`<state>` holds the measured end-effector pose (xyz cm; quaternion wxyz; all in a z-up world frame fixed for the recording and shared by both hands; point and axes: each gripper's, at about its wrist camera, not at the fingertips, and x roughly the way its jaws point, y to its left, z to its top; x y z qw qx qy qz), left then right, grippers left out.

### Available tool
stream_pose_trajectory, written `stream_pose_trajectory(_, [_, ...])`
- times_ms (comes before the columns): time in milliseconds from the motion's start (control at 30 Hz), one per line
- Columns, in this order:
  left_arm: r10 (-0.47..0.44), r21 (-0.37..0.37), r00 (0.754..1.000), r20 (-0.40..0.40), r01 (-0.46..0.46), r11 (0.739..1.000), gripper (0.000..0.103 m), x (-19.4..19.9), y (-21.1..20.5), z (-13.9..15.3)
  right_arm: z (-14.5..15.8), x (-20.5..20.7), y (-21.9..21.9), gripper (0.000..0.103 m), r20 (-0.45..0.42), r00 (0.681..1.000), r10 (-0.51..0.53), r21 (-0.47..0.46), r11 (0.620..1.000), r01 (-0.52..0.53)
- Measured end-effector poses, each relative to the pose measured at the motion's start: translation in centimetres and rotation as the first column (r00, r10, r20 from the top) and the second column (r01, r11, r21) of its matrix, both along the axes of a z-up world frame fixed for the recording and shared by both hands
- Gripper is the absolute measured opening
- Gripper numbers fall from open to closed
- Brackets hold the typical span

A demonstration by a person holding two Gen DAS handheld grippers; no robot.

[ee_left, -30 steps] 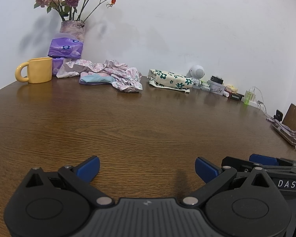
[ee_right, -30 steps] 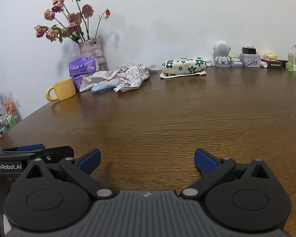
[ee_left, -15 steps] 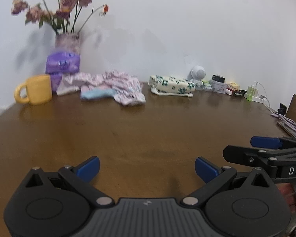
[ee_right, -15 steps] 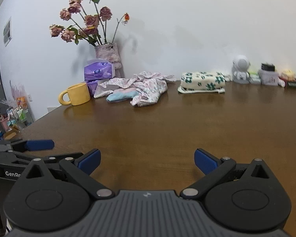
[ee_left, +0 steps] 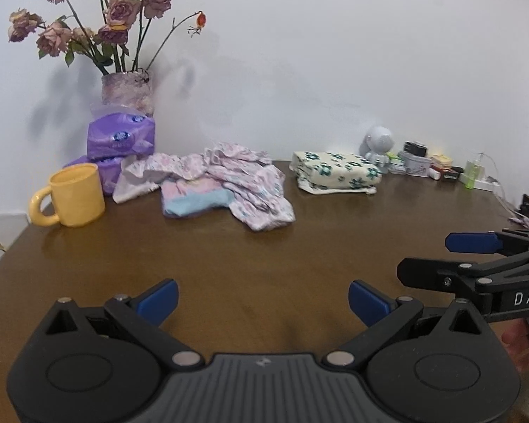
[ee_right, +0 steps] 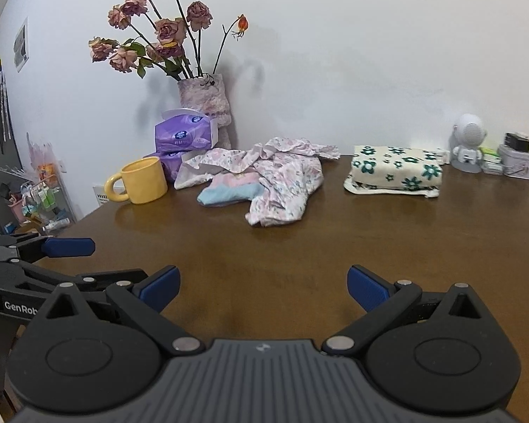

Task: Fold clothes
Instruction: 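Move both grippers toward the crumpled pink floral garment on the table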

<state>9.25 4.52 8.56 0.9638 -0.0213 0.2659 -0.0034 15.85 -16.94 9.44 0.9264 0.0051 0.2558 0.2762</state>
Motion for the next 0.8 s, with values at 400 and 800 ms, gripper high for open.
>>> stream_pose_trajectory(400, [0.071,-0.045,0.994,-0.077,-0.075,0.996,0.103,8.6,4.2,2.0,1.2,9.2,3.9,0.103,-0.036,0.999,0.023,0.004,1.000,-0.023])
stream_pose_trajectory(800, [0.127,-0.055,0.985,-0.117,-0.134,0.989,0.102,18.3,8.3,1.9,1.3,19.1,8.6,0.103,-0.063,0.998,0.025,-0.073,0.997,-0.030])
